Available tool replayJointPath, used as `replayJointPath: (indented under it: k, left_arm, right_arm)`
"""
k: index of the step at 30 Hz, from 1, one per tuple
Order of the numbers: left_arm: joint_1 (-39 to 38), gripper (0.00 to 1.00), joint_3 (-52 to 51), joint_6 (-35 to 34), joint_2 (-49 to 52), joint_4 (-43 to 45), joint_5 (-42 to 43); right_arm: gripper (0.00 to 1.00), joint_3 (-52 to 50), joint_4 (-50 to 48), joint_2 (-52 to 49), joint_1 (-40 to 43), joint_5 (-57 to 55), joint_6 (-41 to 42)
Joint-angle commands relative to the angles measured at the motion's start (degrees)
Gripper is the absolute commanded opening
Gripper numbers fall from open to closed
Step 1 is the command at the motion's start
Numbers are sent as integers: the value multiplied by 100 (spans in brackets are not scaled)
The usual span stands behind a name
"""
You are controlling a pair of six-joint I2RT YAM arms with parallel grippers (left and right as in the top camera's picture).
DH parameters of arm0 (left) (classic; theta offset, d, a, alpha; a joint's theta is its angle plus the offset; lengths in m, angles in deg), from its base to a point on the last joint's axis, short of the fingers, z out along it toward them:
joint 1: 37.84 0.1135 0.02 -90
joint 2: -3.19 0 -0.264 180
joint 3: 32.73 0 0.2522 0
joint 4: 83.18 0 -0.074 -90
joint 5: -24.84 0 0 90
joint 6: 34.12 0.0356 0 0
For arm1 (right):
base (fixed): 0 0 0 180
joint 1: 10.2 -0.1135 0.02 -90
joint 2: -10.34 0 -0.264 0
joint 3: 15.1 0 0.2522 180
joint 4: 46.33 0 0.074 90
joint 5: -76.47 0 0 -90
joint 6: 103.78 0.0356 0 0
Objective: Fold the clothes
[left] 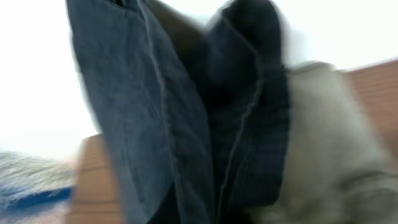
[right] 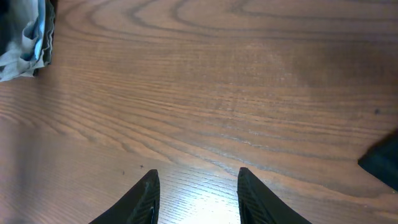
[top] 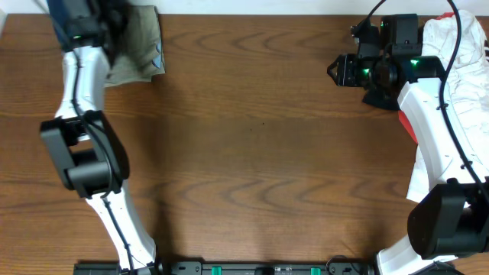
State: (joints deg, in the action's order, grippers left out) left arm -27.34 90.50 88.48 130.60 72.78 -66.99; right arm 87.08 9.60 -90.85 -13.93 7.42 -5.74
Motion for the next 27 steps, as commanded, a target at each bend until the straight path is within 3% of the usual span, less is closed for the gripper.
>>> replayJointPath:
  k: [1, 3, 5, 6, 7, 16, 21, 27]
  left_arm:
    - [-326, 6, 46, -92, 133, -326, 273]
    - [-442, 7, 24, -92, 243, -592, 273]
    - [-509, 29, 24, -92, 343, -741, 271]
    - [-529, 66, 24, -90, 391, -800, 269]
    - [-542, 98, 24, -90, 411, -835, 232]
    - [-529, 98, 31, -144, -203, -634, -511]
    - [-529, 97, 31, -756, -938, -546, -501]
    - [-542, 98, 31, -1814, -1628, -887, -485]
  right_arm:
    - [39, -13, -22, -22, -48, -22, -39]
    - [39, -15, -20, -22, -48, -22, -39]
    - [40, -13, -20, -22, -48, -22, -39]
    - [40, -13, -20, -22, -48, -22, -39]
    - [41, -13, -20, -22, -48, -22, -39]
    - [43, -15, -83, -22, -48, -24, -39]
    - [44, -13, -138, -22, -48, -31, -39]
    - [62, -13, -278, -22, -46, -535, -90]
